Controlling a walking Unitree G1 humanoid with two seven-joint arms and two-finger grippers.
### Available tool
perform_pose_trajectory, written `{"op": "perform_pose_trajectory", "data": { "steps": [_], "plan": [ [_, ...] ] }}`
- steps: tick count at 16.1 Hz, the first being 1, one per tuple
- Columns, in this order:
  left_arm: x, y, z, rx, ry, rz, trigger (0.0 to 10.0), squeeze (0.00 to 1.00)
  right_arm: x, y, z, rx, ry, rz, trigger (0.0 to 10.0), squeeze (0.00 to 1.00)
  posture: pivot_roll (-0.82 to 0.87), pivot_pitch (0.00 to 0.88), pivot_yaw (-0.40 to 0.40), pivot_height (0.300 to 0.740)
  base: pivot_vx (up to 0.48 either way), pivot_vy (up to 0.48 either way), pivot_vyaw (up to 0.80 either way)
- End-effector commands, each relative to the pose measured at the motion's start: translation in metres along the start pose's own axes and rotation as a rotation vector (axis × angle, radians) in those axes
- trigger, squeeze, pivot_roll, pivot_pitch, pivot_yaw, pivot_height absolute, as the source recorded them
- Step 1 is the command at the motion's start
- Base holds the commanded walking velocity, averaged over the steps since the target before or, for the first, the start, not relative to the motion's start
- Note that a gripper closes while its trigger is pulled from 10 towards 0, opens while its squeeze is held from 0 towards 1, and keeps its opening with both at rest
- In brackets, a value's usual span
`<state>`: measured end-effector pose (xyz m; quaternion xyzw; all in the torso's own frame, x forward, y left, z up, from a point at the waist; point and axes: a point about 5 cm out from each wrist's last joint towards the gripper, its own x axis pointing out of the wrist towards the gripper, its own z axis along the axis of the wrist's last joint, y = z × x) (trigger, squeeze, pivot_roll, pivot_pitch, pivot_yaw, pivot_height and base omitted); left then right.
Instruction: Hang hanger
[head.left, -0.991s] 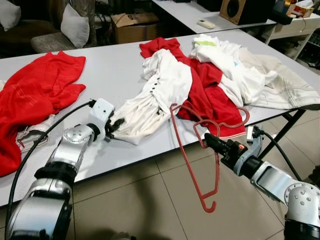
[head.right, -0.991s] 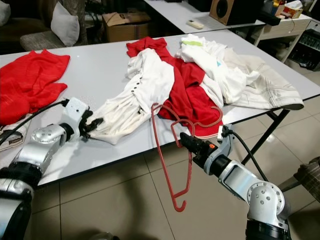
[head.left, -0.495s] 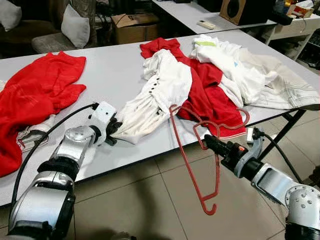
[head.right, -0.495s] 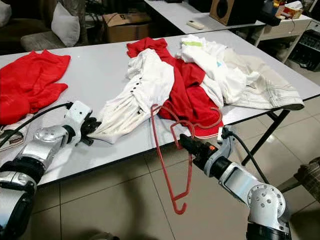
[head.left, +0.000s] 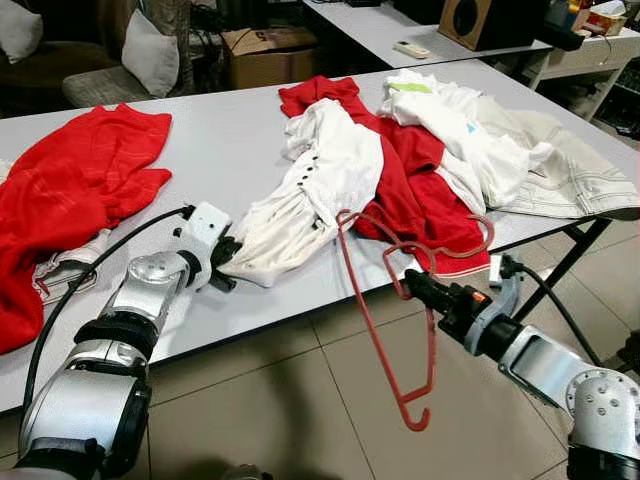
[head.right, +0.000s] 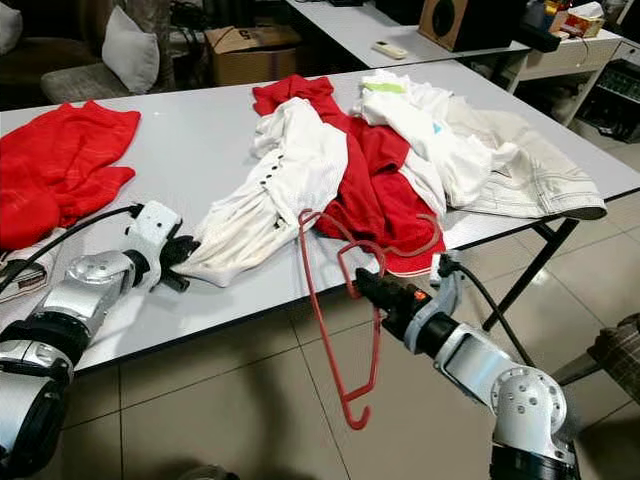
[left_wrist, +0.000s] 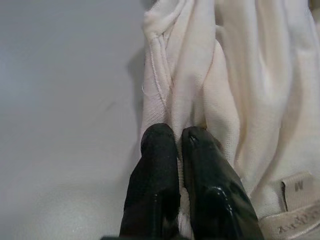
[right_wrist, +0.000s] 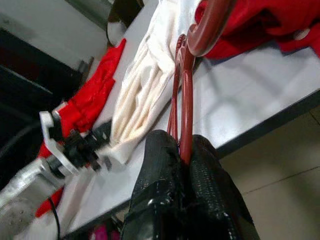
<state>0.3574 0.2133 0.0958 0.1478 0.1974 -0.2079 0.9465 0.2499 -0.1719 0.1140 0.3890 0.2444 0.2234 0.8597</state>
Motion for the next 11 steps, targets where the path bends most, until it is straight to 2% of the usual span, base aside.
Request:
{"op": "perform_pose_trajectory", "data": {
  "steps": [1, 2, 3, 5, 6, 8, 9, 10, 11],
  "plan": [
    [0.000, 0.006, 0.019, -0.005, -0.076, 0.026, 0.0, 0.00, 0.000, 0.003, 0.005, -0.043, -0.005, 0.001, 10.0, 0.00, -0.10, 0.000, -0.031, 0.740, 0.000, 0.000, 0.00],
    [-0.003, 0.015, 0.034, 0.001, -0.145, 0.061, 0.0, 0.00, 0.001, 0.004, 0.005, -0.044, -0.009, 0.004, 10.0, 0.00, -0.09, 0.000, -0.036, 0.740, 0.000, 0.000, 0.00],
    [-0.010, 0.025, 0.057, 0.035, -0.254, 0.104, 0.0, 0.00, 0.002, 0.005, 0.007, -0.050, -0.017, 0.004, 10.0, 0.00, -0.09, 0.000, -0.036, 0.740, 0.000, 0.000, 0.00],
    [-0.030, 0.031, 0.095, 0.164, -0.449, 0.106, 0.0, 0.00, 0.005, 0.011, 0.015, -0.079, -0.063, 0.019, 10.0, 0.00, -0.09, 0.000, -0.023, 0.740, 0.000, 0.000, 0.00],
    [-0.041, 0.026, 0.111, 0.219, -0.541, 0.085, 0.0, 0.00, 0.004, 0.017, 0.022, -0.096, -0.101, 0.045, 10.0, 0.00, -0.09, 0.000, -0.018, 0.740, 0.000, 0.000, 0.00],
    [-0.062, 0.014, 0.130, 0.249, -0.681, 0.072, 0.0, 0.00, -0.002, 0.027, 0.033, -0.104, -0.174, 0.110, 10.0, 0.00, -0.08, 0.000, -0.016, 0.740, 0.000, 0.000, 0.00],
    [-0.067, 0.006, 0.131, 0.274, -0.704, 0.078, 0.0, 0.00, -0.005, 0.024, 0.028, -0.097, -0.153, 0.093, 10.0, 0.00, -0.07, 0.000, -0.021, 0.740, 0.000, 0.000, 0.00],
    [-0.067, 0.003, 0.130, 0.282, -0.706, 0.080, 0.0, 0.00, -0.005, 0.022, 0.026, -0.096, -0.143, 0.086, 10.0, 0.00, -0.07, 0.000, -0.021, 0.740, 0.000, 0.000, 0.00],
    [-0.065, -0.008, 0.127, 0.291, -0.700, 0.062, 0.0, 0.00, -0.006, 0.022, 0.020, -0.091, -0.124, 0.106, 10.0, 0.00, -0.07, 0.000, -0.018, 0.740, 0.000, 0.000, 0.00]
  ]
}}
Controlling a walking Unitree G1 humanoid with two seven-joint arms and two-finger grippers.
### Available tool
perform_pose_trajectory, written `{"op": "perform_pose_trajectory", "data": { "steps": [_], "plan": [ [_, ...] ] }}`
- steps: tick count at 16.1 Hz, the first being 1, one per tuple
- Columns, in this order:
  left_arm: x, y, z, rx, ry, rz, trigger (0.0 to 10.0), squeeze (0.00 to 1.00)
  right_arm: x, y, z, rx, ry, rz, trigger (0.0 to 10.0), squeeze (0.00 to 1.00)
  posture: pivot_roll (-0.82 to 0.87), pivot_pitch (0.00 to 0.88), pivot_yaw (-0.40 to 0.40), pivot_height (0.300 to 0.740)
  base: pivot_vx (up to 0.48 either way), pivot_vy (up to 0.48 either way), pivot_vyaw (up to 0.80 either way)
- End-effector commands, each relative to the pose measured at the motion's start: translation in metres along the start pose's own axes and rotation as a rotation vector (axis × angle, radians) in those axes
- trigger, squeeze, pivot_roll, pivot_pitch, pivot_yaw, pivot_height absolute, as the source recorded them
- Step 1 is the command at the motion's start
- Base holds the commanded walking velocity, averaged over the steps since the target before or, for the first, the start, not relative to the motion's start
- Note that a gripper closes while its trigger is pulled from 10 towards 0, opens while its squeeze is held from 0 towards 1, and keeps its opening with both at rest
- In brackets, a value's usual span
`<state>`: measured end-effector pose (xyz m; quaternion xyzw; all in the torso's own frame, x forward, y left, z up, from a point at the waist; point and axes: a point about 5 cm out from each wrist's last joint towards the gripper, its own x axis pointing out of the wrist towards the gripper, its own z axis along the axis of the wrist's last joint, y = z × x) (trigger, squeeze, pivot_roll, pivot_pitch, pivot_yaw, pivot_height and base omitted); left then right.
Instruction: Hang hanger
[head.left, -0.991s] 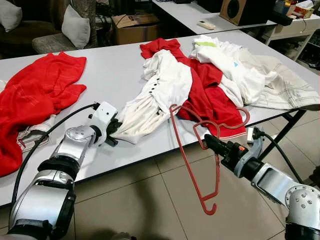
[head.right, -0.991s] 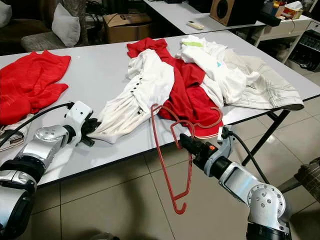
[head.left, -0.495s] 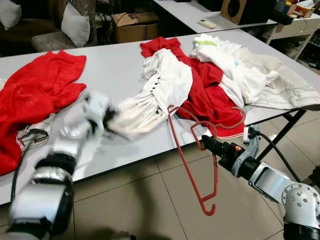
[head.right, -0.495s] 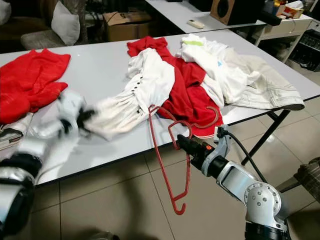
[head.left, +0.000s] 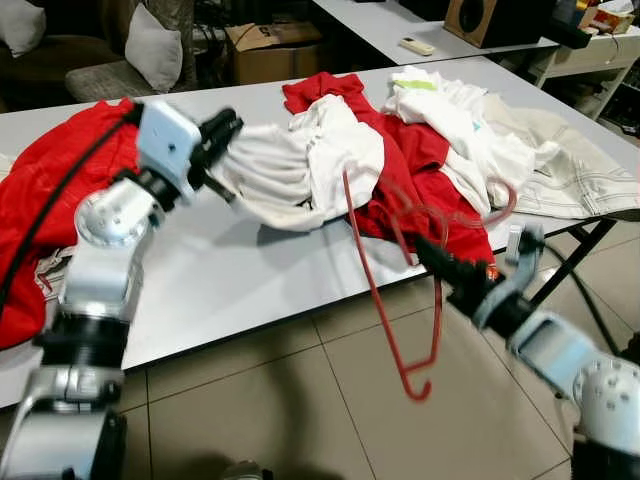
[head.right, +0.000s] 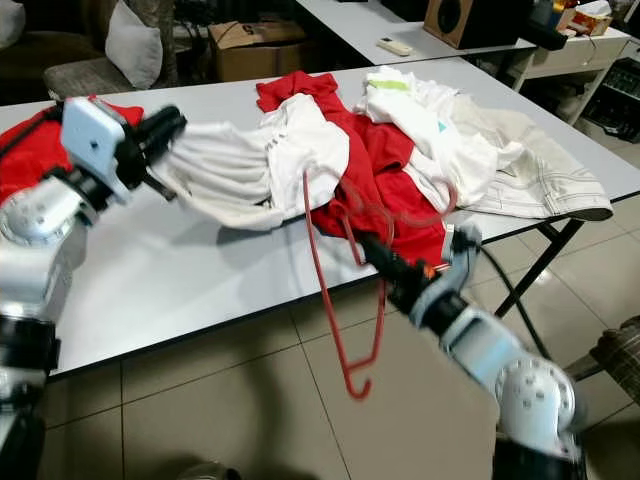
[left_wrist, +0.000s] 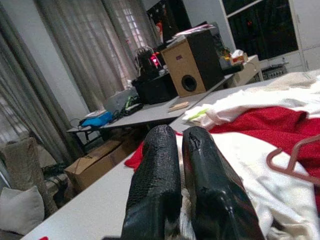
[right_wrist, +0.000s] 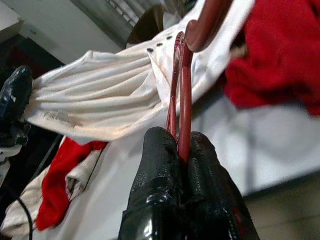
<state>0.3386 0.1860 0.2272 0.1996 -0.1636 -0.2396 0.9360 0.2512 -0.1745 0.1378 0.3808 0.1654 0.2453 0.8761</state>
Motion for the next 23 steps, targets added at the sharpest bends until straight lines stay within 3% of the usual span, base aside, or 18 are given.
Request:
{"op": "perform_pose_trajectory", "data": {
  "steps": [1, 6, 8, 11, 14, 18, 21, 23],
  "plan": [
    [0.005, -0.010, 0.004, 0.012, -0.005, -0.030, 0.0, 0.00, 0.001, 0.009, 0.001, -0.011, -0.002, 0.057, 10.0, 0.00, -0.07, 0.000, -0.011, 0.740, 0.000, 0.000, 0.00],
    [0.006, -0.021, 0.011, 0.038, 0.009, -0.047, 0.0, 0.00, -0.013, 0.017, -0.010, 0.030, 0.008, 0.172, 10.0, 0.00, -0.08, 0.000, -0.003, 0.740, 0.000, 0.000, 0.00],
    [0.006, -0.023, 0.013, 0.039, 0.003, -0.053, 0.0, 0.00, -0.013, 0.016, -0.014, 0.035, 0.028, 0.157, 10.0, 0.00, -0.08, 0.000, -0.002, 0.740, 0.000, 0.000, 0.00],
    [0.003, -0.031, 0.035, -0.026, -0.116, -0.102, 0.0, 0.00, 0.007, 0.001, -0.018, 0.065, 0.078, 0.053, 10.0, 0.00, -0.08, 0.000, 0.000, 0.740, 0.000, 0.000, 0.00],
    [-0.001, -0.029, 0.046, -0.022, -0.170, -0.110, 0.0, 0.00, 0.029, -0.007, -0.022, 0.123, 0.129, 0.061, 10.0, 0.00, -0.07, 0.000, -0.009, 0.740, 0.000, 0.000, 0.00],
    [0.000, -0.031, 0.050, -0.027, -0.182, -0.120, 0.0, 0.00, 0.033, -0.013, -0.026, 0.152, 0.171, 0.064, 10.0, 0.00, -0.05, 0.000, -0.023, 0.740, 0.000, 0.000, 0.00],
    [0.002, -0.029, 0.034, -0.006, -0.067, -0.058, 0.0, 0.00, 0.020, -0.003, -0.018, 0.116, 0.159, 0.160, 10.0, 0.00, -0.05, 0.000, -0.026, 0.740, 0.000, 0.000, 0.00],
    [0.007, -0.028, 0.028, -0.011, -0.036, -0.022, 0.0, 0.00, 0.000, 0.002, -0.016, 0.098, 0.162, 0.227, 10.0, 0.00, -0.07, 0.000, -0.018, 0.740, 0.000, 0.000, 0.00]
  ]
}}
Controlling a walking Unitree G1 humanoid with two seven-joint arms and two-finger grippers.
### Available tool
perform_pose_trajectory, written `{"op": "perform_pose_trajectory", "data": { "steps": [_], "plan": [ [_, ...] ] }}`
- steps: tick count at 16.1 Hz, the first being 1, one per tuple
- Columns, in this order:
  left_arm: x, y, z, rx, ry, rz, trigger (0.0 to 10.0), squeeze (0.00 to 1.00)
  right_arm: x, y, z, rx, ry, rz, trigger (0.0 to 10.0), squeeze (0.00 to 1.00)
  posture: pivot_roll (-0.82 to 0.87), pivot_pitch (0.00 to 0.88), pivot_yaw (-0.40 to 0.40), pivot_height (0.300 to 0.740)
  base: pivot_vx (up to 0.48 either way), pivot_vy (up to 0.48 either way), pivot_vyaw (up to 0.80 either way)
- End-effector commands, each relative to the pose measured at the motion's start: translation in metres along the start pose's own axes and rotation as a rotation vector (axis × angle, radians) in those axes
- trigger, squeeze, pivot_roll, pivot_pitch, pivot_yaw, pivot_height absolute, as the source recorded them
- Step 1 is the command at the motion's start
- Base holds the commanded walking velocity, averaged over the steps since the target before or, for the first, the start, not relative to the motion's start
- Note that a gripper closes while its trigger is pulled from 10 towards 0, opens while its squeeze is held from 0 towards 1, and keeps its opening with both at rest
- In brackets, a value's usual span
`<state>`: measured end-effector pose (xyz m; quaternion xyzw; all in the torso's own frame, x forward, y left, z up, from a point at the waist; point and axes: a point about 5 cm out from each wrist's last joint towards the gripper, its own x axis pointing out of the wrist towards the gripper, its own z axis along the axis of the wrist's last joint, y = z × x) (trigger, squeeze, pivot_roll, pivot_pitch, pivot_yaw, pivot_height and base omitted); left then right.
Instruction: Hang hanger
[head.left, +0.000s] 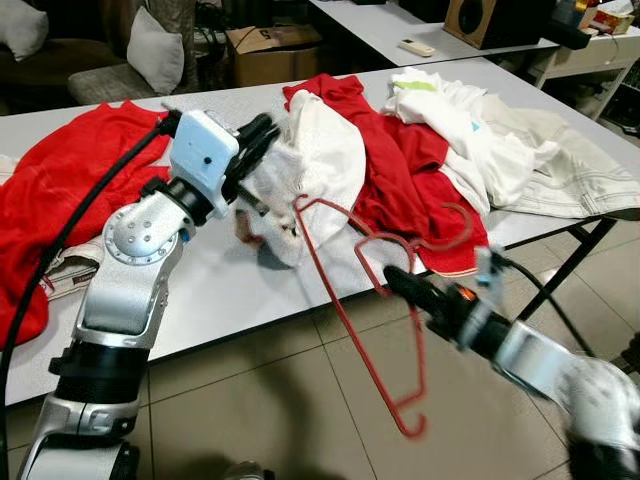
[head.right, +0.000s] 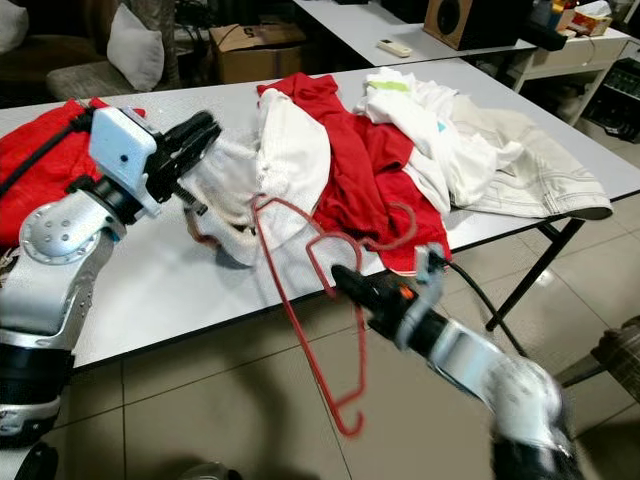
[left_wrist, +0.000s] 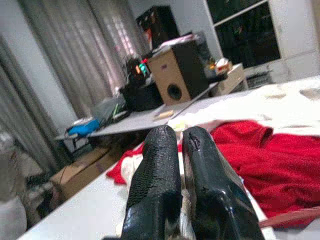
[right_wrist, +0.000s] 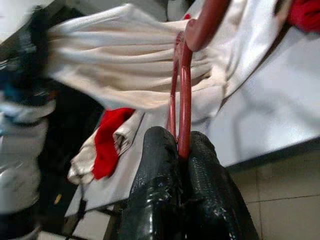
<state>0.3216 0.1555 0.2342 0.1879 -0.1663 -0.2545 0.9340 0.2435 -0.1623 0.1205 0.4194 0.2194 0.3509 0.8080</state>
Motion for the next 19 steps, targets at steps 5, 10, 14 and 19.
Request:
{"op": "perform_pose_trajectory", "data": {
  "steps": [5, 10, 14, 19],
  "plan": [
    [0.005, -0.011, 0.025, -0.034, -0.136, -0.108, 0.0, 0.00, 0.000, 0.002, 0.002, 0.006, 0.029, 0.033, 10.0, 0.00, -0.07, 0.000, -0.021, 0.740, 0.000, 0.000, 0.00],
    [0.001, -0.031, 0.045, -0.080, -0.240, -0.267, 0.0, 0.00, 0.008, -0.007, -0.007, 0.039, 0.142, 0.011, 10.0, 0.00, -0.05, 0.000, -0.045, 0.740, 0.000, 0.000, 0.00],
    [0.007, -0.016, 0.042, -0.053, -0.200, -0.122, 0.0, 0.00, 0.003, -0.014, -0.010, 0.079, 0.154, -0.036, 10.0, 0.00, -0.04, 0.000, -0.056, 0.740, 0.000, 0.000, 0.00],
    [0.010, 0.002, 0.036, -0.020, -0.153, 0.012, 0.0, 0.00, -0.015, -0.012, -0.010, 0.083, 0.134, -0.052, 10.0, 0.00, -0.06, 0.000, -0.048, 0.740, 0.000, 0.000, 0.00]
  ]
}}
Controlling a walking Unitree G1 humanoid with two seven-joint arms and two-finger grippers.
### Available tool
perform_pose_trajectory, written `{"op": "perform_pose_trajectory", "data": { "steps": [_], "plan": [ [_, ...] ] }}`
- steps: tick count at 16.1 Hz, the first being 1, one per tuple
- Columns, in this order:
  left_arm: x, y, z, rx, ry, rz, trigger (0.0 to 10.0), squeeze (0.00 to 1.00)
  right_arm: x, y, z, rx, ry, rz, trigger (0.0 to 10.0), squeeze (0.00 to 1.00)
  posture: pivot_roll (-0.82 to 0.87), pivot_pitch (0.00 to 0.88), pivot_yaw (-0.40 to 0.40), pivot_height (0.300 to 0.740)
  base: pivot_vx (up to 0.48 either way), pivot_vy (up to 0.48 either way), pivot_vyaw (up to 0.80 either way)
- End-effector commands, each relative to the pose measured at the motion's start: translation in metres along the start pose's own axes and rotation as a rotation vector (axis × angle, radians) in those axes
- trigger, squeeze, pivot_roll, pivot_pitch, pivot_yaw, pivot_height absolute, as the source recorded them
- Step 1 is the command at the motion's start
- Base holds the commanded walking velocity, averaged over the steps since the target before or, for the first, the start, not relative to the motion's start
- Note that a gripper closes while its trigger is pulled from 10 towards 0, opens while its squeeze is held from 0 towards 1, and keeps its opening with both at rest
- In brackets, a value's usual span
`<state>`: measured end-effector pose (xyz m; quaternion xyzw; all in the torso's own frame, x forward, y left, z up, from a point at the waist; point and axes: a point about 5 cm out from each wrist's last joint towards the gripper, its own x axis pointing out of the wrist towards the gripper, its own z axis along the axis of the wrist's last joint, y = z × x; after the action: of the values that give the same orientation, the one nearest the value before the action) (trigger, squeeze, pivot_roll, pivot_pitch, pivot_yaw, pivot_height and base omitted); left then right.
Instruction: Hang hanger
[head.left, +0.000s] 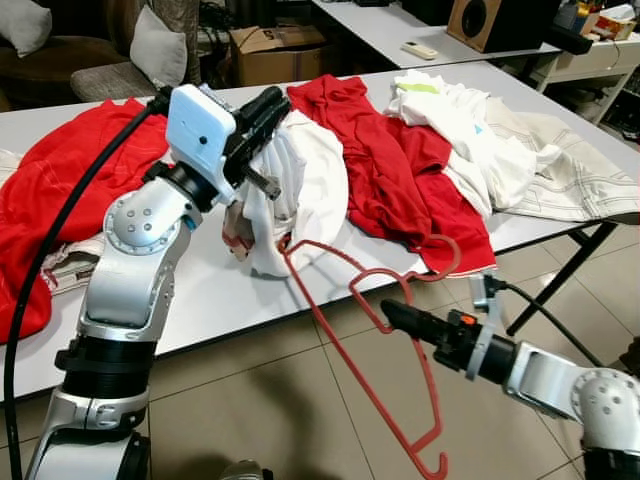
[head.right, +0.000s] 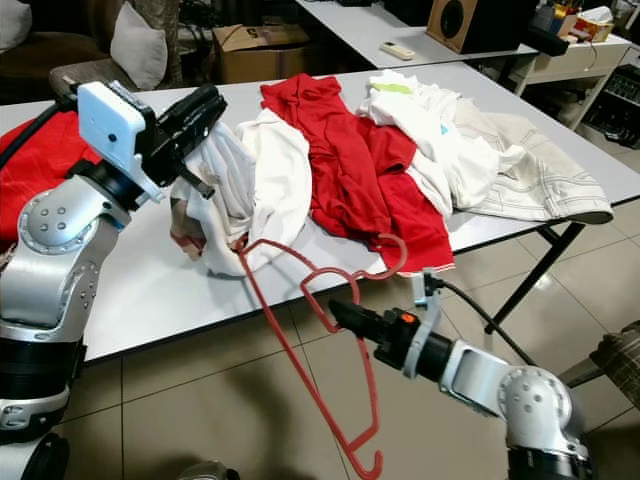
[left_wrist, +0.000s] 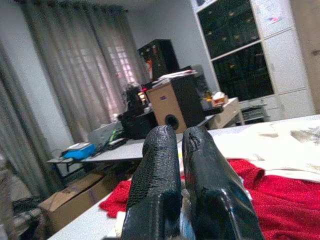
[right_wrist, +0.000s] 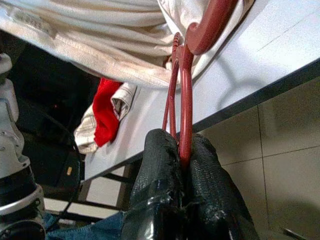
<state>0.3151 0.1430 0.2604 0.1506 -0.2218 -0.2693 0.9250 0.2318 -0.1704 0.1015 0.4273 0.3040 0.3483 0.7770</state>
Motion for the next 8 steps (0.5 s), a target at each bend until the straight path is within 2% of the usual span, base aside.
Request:
{"op": "perform_pose_trajectory", "data": {
  "steps": [1, 5, 7, 8],
  "plan": [
    [0.003, 0.005, 0.008, 0.024, -0.025, 0.024, 0.0, 0.00, -0.005, 0.003, 0.005, -0.009, -0.023, -0.007, 10.0, 0.00, -0.06, 0.000, -0.046, 0.740, 0.000, 0.000, 0.00],
    [-0.003, 0.000, 0.013, 0.008, -0.073, -0.056, 0.0, 0.00, 0.000, -0.007, 0.021, 0.045, -0.131, -0.081, 10.0, 0.00, -0.07, 0.000, -0.043, 0.740, 0.000, 0.000, 0.00],
    [-0.008, 0.003, 0.010, 0.023, -0.061, -0.047, 0.0, 0.00, 0.005, -0.006, 0.031, 0.051, -0.174, -0.087, 10.0, 0.00, -0.07, 0.000, -0.043, 0.740, 0.000, 0.000, 0.00],
    [-0.015, 0.015, 0.001, 0.055, -0.015, 0.044, 0.0, 0.00, 0.019, 0.001, 0.052, 0.016, -0.243, -0.074, 10.0, 0.00, -0.06, 0.000, -0.046, 0.740, 0.000, 0.000, 0.00]
  ]
}}
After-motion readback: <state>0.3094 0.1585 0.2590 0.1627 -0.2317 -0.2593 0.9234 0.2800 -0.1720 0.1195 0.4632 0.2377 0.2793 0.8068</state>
